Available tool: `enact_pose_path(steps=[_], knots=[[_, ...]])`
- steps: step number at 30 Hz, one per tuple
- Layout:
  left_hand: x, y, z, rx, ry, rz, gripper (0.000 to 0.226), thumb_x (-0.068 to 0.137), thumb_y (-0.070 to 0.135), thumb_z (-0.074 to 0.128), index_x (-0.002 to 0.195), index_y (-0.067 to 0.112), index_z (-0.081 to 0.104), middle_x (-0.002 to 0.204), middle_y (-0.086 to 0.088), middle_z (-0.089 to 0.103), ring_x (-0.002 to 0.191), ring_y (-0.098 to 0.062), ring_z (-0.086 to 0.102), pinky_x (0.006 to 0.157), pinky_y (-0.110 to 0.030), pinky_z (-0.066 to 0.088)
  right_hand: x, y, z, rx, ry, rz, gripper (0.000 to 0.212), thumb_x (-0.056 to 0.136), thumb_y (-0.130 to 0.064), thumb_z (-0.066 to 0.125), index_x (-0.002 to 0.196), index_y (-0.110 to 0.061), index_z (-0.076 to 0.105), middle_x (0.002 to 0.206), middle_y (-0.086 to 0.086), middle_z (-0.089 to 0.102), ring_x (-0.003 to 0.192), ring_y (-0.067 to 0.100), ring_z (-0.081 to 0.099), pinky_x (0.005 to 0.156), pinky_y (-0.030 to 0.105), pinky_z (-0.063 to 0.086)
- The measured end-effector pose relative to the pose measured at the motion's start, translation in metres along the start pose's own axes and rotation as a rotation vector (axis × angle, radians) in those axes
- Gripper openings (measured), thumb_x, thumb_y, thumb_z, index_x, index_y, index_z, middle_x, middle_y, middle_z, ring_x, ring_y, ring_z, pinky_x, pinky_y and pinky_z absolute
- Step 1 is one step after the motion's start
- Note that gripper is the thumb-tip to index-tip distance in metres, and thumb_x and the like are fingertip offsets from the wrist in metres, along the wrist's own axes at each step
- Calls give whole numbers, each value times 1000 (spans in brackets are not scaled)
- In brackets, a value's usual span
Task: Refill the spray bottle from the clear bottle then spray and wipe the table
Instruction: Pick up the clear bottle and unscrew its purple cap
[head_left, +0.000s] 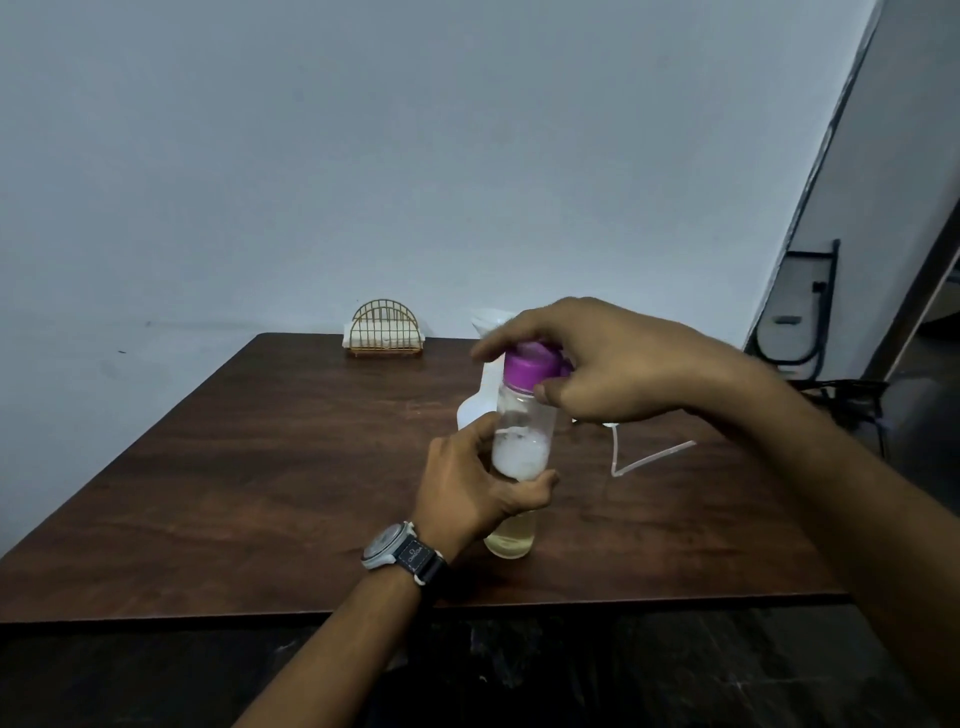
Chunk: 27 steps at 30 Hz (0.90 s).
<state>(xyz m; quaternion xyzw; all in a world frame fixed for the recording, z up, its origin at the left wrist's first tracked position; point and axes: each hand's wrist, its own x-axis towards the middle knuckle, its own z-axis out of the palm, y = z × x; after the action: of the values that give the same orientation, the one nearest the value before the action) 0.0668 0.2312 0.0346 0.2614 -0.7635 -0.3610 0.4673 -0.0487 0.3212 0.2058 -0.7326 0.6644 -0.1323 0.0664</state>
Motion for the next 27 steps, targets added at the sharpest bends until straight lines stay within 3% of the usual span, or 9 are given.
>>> enact_pose_path(steps=[5, 8, 11, 14, 16, 19, 21, 23, 27], knots=[[0, 3, 0, 16, 22, 13, 51, 58, 30, 94, 105, 29, 74, 80, 13, 76, 74, 3, 71, 66, -29, 59, -1, -10, 0, -67, 244, 100, 53, 86, -69, 65, 132, -43, 65, 132, -19, 63, 118, 5, 61, 100, 35, 52], [-1, 3, 0, -1, 14, 11, 52, 59, 30, 94, 106, 31, 73, 81, 10, 77, 73, 2, 72, 66, -30, 59, 4, -16, 2, -281, 276, 134, 38, 90, -63, 65, 108, -34, 79, 110, -7, 75, 98, 13, 66, 81, 35, 57], [-1, 2, 0, 1, 18, 17, 52, 58, 31, 93, 106, 30, 73, 80, 9, 77, 73, 1, 72, 65, -30, 59, 1, -23, -4, -272, 186, 123, 21, 94, -41, 68, 111, -37, 79, 108, -9, 73, 95, 10, 65, 72, 29, 54], [-1, 1, 0, 4, 15, 15, 53, 58, 32, 94, 108, 29, 73, 82, 10, 77, 75, 1, 72, 67, -29, 59, -6, -31, -11, -128, 31, 78, 43, 86, -6, 60, 107, -39, 78, 97, -19, 72, 71, -6, 64, 50, 11, 44], [-2, 1, 0, -3, 17, 15, 53, 59, 32, 93, 108, 30, 73, 82, 9, 77, 74, -1, 72, 66, -29, 59, -7, -32, -10, -39, -45, 41, 54, 77, 5, 53, 107, -34, 77, 99, -18, 75, 69, -13, 62, 48, 7, 41], [-2, 2, -1, -12, 18, 21, 52, 59, 29, 94, 107, 31, 74, 82, 11, 76, 75, 1, 72, 65, -25, 58, -5, -29, -5, 36, 37, 46, 41, 86, -7, 62, 105, -40, 77, 101, -28, 71, 81, -16, 63, 62, 8, 47], [-2, 4, -1, -19, 12, 13, 52, 59, 28, 95, 106, 32, 73, 82, 15, 76, 76, 3, 72, 65, -20, 57, -2, -26, -6, 28, 204, 60, 17, 92, -38, 69, 106, -42, 76, 107, -29, 69, 102, -9, 61, 83, 20, 48], [-2, 3, -1, -15, 10, 12, 53, 59, 29, 94, 108, 31, 73, 84, 14, 76, 77, 3, 72, 68, -24, 59, 3, -21, -5, -116, 328, 103, 31, 91, -58, 64, 107, -35, 77, 110, -19, 70, 100, 2, 60, 80, 29, 47], [-2, 2, 0, -7, 22, 24, 54, 59, 29, 94, 108, 30, 73, 84, 13, 76, 77, 3, 72, 68, -29, 60, 10, -17, -3, -292, 293, 168, 37, 92, -57, 65, 96, -24, 82, 92, 0, 76, 81, 16, 68, 62, 30, 52]])
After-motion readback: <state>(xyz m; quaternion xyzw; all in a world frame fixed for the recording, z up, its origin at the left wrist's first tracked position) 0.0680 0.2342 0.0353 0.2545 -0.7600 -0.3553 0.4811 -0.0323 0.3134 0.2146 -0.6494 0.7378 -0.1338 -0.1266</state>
